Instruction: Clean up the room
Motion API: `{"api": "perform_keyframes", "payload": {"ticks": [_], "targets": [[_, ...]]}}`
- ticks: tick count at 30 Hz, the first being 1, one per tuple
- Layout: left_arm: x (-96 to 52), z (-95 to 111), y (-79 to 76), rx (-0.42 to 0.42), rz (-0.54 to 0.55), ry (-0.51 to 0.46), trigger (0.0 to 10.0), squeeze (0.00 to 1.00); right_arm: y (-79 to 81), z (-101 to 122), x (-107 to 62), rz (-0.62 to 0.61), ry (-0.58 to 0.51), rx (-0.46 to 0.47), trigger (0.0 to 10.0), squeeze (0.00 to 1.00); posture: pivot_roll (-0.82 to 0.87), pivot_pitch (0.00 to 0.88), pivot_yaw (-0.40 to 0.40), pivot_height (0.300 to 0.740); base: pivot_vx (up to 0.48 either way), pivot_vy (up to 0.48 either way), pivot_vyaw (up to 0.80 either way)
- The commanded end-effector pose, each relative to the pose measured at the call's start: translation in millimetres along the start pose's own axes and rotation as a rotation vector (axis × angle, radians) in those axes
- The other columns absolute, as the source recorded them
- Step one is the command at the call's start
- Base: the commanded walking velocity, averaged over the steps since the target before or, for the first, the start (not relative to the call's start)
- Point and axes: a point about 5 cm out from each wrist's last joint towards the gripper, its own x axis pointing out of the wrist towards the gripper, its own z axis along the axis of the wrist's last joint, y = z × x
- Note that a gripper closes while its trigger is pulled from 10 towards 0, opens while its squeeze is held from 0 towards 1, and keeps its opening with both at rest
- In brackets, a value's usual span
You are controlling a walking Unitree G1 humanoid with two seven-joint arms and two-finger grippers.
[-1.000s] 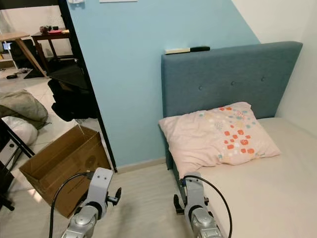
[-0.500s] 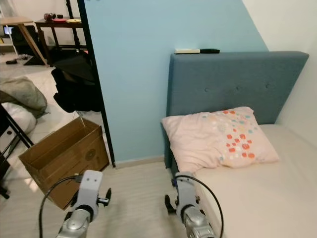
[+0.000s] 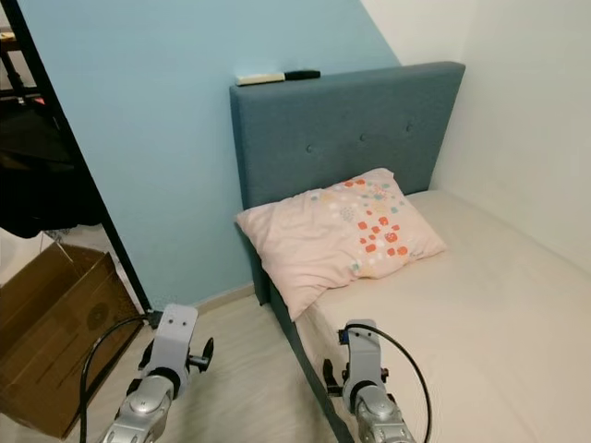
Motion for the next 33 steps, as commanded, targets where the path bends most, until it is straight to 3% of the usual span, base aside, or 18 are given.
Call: {"api": "perform_keyframes", "payload": {"ticks": [1,8,24,28,33], "targets": [[-0.6,-2.2,-2.4,0.005,-0.013,0.012,10.0,0.0,-7.6,-1.5,-1.2,-0.019,0.009,0.001,10.0,0.0,0.01,0.023,-0.022,0.74,0.0,0.0,-0.8],[-0.7,-0.7,-4.7,0.016,-0.035,0.0,10.0,0.0,-8.1,-0.9,-1.5,-0.011,0.004,0.001,10.0,0.0,0.01,0.016,-0.024,0.74,0.0,0.0,-0.23],[-0.9,-0.4,-9.3,0.029,-0.078,-0.014,10.0,0.0,-7.6,-2.1,-2.7,0.005,-0.001,0.003,10.0,0.0,0.0,0.0,-0.019,0.74,0.0,0.0,-0.8],[-1.1,0.0,-8.1,0.029,-0.071,-0.018,10.0,0.0,-6.5,-1.2,-2.4,0.013,-0.003,-0.002,10.0,0.0,0.0,0.0,-0.021,0.74,0.0,0.0,0.0],[-1.6,0.4,-7.4,0.024,-0.063,-0.028,10.0,0.0,-4.8,-0.1,-1.9,0.021,-0.004,-0.007,10.0,0.0,0.0,0.0,-0.024,0.74,0.0,0.0,-0.8]]}}
